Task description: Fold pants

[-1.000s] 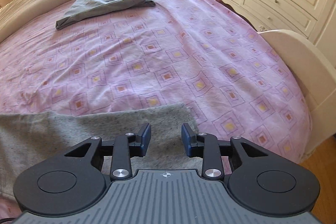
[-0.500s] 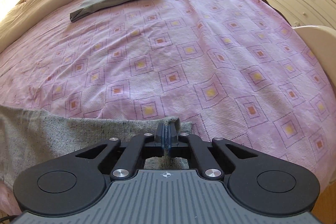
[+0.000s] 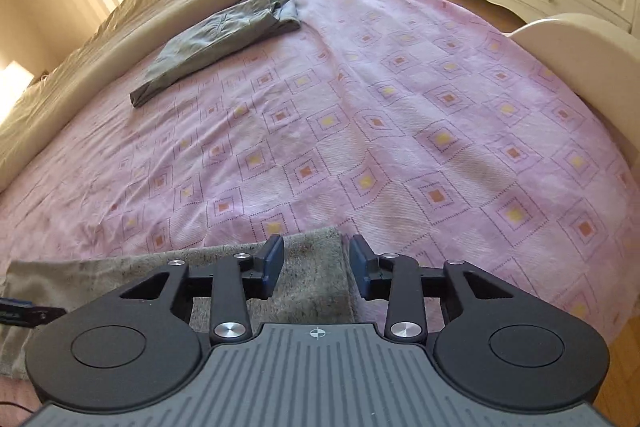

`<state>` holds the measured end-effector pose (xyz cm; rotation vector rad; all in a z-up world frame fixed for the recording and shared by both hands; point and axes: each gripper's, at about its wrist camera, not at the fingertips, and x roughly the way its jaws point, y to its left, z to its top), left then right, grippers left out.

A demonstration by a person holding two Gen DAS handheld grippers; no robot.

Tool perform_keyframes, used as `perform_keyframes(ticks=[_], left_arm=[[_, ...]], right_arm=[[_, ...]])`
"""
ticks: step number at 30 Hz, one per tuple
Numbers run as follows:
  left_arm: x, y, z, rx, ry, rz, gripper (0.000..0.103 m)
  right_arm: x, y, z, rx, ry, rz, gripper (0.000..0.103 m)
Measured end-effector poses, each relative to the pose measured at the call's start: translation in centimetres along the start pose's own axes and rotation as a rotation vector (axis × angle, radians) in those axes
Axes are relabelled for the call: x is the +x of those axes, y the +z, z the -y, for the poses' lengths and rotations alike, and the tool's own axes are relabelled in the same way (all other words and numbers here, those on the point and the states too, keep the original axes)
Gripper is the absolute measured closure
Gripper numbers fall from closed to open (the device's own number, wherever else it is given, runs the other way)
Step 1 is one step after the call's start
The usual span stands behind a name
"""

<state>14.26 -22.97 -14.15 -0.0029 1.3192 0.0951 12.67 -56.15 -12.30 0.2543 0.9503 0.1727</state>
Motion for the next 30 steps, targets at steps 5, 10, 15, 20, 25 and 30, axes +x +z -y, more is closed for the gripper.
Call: perform_keyframes(ticks=[5,10,15,20,25,30], left_arm=[[2.6,0.3,1.4,0.061,0.024,-0.058,0.02],[3.5,0.3,1.0,0.045,0.03,-0.076,0.011],[3.5,0.4,0.9,0.051,0.035,-0.078,0.008],[3.6,0.4,1.0,0.038,0.045,-0.075,0.007],[3.6,0.3,1.0,0.042,0.039,-0.073,0.006],[3.0,0.9,1.0,0.057,0.037,-0.064,0.011]], right_arm=[[-2.0,-2.3,1.8,0.022,0.0,-0.077,0.067],[-2.5,-4.4,2.8,0.056,0.051,-0.139,0.067],[-0.7,-5.2,3.5,0.143,0.104,-0.195,0.062],[1.0,-4.5,3.8,0.177,0.128,-0.187,0.06],[2.5,-3.2,3.5,0.147,0.152,-0.187,0.06],[3.7,-2.3,3.1,0.183,0.128,-0.254,0.058]])
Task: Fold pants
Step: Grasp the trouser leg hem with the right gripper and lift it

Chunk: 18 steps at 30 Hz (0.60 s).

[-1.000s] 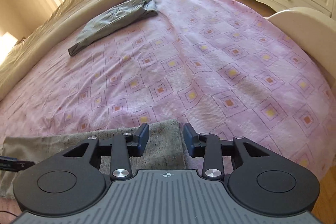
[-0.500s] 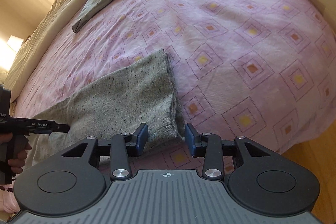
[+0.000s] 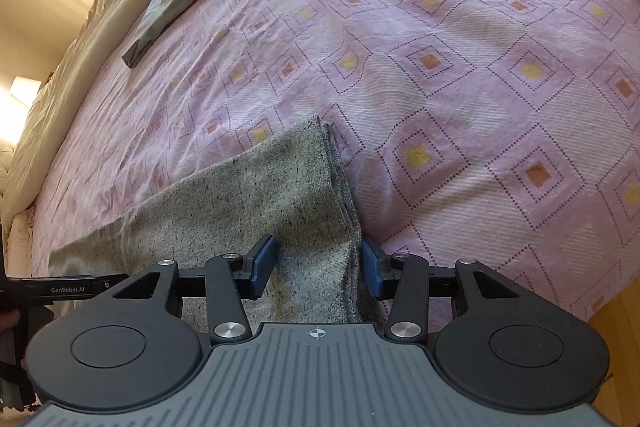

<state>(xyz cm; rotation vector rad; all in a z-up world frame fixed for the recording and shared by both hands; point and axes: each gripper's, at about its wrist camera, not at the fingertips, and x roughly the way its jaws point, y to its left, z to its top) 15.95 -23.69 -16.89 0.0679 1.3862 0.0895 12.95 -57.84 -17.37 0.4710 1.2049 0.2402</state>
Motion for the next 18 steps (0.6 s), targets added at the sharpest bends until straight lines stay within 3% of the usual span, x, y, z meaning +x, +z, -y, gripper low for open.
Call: perform_keyframes(ticks=[2,3,4,10,13,15,18], left_arm=[[-0.7,0.5,-0.3,-0.006,0.002,0.026,0.015],[-0.9,0.8,-0.6,-0.017,0.001,0.038,0.014],[-1.2,1.2,-1.0,-0.033,-0.007,0.05,0.015],[-0.3,3.2,-3.2,-0.154,-0.034,0.033,0.015],[1.4,3.7,-2.8,-0.124,-0.011,-0.003,0.011],[1.6,3.9,-2.5,-0.105,0.005,0.015,0.01],[0.7,3.8,-2.6,-0.093,-0.004,0.02,0.019]], right_arm=[[-0.1,-0.1,0.1,0.003,0.003,-0.001,0.065],[-0.2,-0.2,0.1,-0.001,-0.002,0.001,0.086],[-0.2,-0.2,0.2,0.001,0.022,-0.006,0.094],[-2.0,-0.4,-0.8,-0.002,0.035,0.027,0.095],[-2.9,-0.4,-1.8,-0.028,0.039,0.055,0.095],[-3.3,-0.3,-2.2,-0.029,0.045,0.065,0.095],[-3.8,-0.3,-2.8,-0.027,0.054,0.083,0.095]])
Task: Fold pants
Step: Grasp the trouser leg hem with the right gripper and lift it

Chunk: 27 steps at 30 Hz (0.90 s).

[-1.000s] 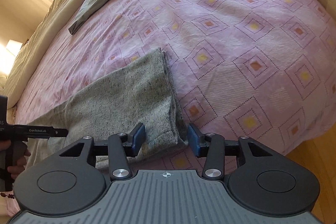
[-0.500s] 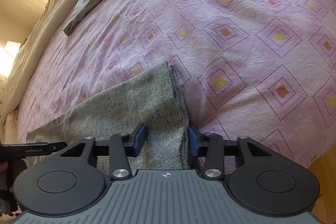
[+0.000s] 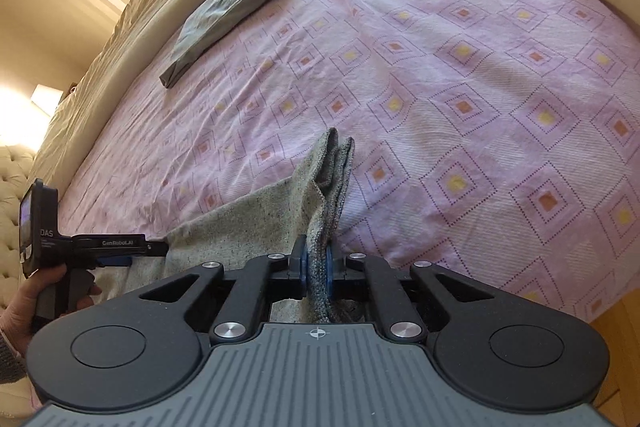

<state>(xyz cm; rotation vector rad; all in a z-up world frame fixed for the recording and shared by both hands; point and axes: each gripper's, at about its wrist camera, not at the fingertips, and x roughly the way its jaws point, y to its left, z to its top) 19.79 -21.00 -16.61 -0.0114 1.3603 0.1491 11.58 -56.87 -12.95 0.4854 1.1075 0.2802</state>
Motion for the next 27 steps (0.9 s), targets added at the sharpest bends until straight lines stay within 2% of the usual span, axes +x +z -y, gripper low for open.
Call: perform_keyframes(ticks=[1,5,10,13,16,19,24,27], left_arm=[[-0.5,-0.3,-0.2,-0.002,-0.006,0.005,0.023],[-2.8,-3.3,-1.1,-0.02,-0.05,0.009,0.023],[-3.2,-8.6,-1.2,0.018,-0.066,-0.059,0.023],[-2.2,-10.2,-0.8,0.054,-0.076,-0.105,0.023],[-1.3,-10.5,-0.7,0.073,-0.079,-0.105,0.018],[-1.6,-9.8,-1.5,0.057,-0.118,-0.099,0.022],[-4.3,-9.2,-4.5,0.094,-0.155,-0.001,0.023],[-5.7,-9.3,-7.9,0.095,-0.178,0.039,0.023]], right_arm=[[-0.1,0.0,-0.2,0.0,0.002,0.003,0.095],[-0.6,0.3,-0.9,0.0,0.008,0.016,0.095],[-1.3,0.3,-1.5,0.014,0.015,0.038,0.095],[-1.4,0.2,-2.0,0.011,0.009,0.047,0.095],[-1.4,0.1,-2.6,0.006,0.002,0.054,0.095],[-1.5,-0.1,-3.5,-0.01,-0.022,0.066,0.095],[-2.6,-0.5,-7.1,-0.055,-0.067,0.111,0.095],[-3.7,-0.8,-10.6,-0.082,-0.073,0.148,0.095]])
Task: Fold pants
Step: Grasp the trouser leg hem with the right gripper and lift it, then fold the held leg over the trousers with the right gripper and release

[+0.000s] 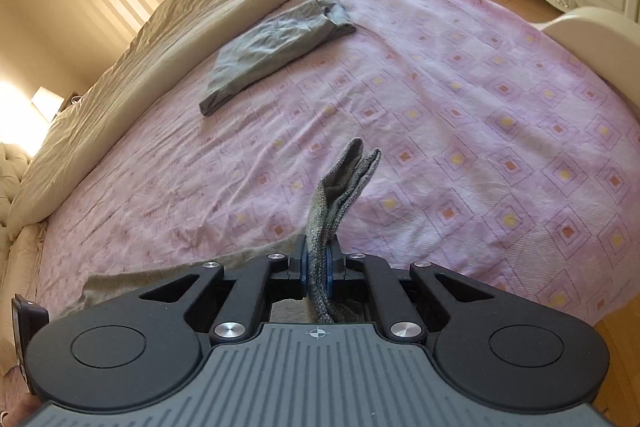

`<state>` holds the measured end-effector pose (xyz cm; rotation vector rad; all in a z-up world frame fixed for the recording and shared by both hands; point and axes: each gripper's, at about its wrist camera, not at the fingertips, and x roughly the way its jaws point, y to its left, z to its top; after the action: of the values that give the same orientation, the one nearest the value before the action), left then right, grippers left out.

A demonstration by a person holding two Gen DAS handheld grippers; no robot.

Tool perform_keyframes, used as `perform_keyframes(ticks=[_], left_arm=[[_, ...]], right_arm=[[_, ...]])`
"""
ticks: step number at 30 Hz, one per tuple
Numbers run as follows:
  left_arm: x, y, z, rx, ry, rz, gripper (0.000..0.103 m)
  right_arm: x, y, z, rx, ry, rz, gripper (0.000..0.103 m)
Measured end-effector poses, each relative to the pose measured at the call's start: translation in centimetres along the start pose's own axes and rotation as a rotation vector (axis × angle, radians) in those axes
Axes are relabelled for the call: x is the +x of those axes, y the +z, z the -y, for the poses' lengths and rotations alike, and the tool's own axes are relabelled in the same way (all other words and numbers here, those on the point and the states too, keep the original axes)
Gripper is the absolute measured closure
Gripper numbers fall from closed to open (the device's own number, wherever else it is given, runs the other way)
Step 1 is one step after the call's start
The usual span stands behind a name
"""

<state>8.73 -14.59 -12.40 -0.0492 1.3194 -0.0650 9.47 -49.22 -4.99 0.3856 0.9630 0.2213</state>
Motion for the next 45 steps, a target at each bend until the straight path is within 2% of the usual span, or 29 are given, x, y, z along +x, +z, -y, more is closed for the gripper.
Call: perform_keyframes(ticks=[4,9,13,16,20,24,26,28,31,33,36,38,40,45], left_arm=[[-2.0,-1.3,-4.9,-0.009,-0.012,0.024,0.023],[-4.1,-2.3,-10.6,-0.031,0.005,0.06,0.023],[-4.6,-3.0,-15.2,-0.069,0.024,0.06,0.023],[-5.1,-3.7,-17.9,-0.088,0.046,0.057,0.023],[-5.5,-4.8,-20.6,-0.111,0.059,0.048,0.023],[-5.6,-5.3,-21.9,-0.119,0.051,0.04,0.023],[-5.7,-5.2,-22.1,-0.115,0.045,0.042,0.023],[-5.7,-5.0,-22.0,-0.117,0.032,0.047,0.023],[-5.6,-4.2,-21.4,-0.128,0.008,0.054,0.023],[-5.5,-3.6,-20.6,-0.126,-0.009,0.06,0.023],[-4.7,-2.6,-18.8,-0.112,-0.021,0.053,0.023],[-4.0,-2.2,-17.5,-0.097,-0.022,0.044,0.023],[-3.1,-1.9,-16.1,-0.077,-0.005,0.028,0.023],[0.0,-2.4,-13.6,-0.068,0.052,-0.061,0.022]], right_arm=[[-1.3,-0.4,-6.3,-0.033,0.007,0.042,0.095],[-0.3,-1.9,-14.9,-0.074,0.078,0.067,0.095],[3.5,-4.8,-21.4,-0.133,0.127,0.024,0.095],[7.6,-7.6,-24.7,-0.16,0.143,-0.026,0.095],[12.9,-11.0,-28.1,-0.219,0.138,-0.095,0.095],[16.9,-14.0,-30.7,-0.316,0.07,-0.18,0.09],[17.7,-14.9,-31.3,-0.355,0.079,-0.233,0.082],[17.2,-15.3,-32.0,-0.377,0.132,-0.255,0.076],[15.1,-15.0,-32.1,-0.386,0.207,-0.238,0.069],[14.4,-14.1,-31.5,-0.378,0.207,-0.213,0.067],[14.1,-12.2,-29.0,-0.33,0.106,-0.16,0.067],[15.0,-10.6,-26.3,-0.266,0.008,-0.143,0.068],[15.9,-9.2,-23.4,-0.21,-0.076,-0.153,0.08],[17.9,-7.8,-18.1,-0.212,-0.214,-0.23,0.083]])
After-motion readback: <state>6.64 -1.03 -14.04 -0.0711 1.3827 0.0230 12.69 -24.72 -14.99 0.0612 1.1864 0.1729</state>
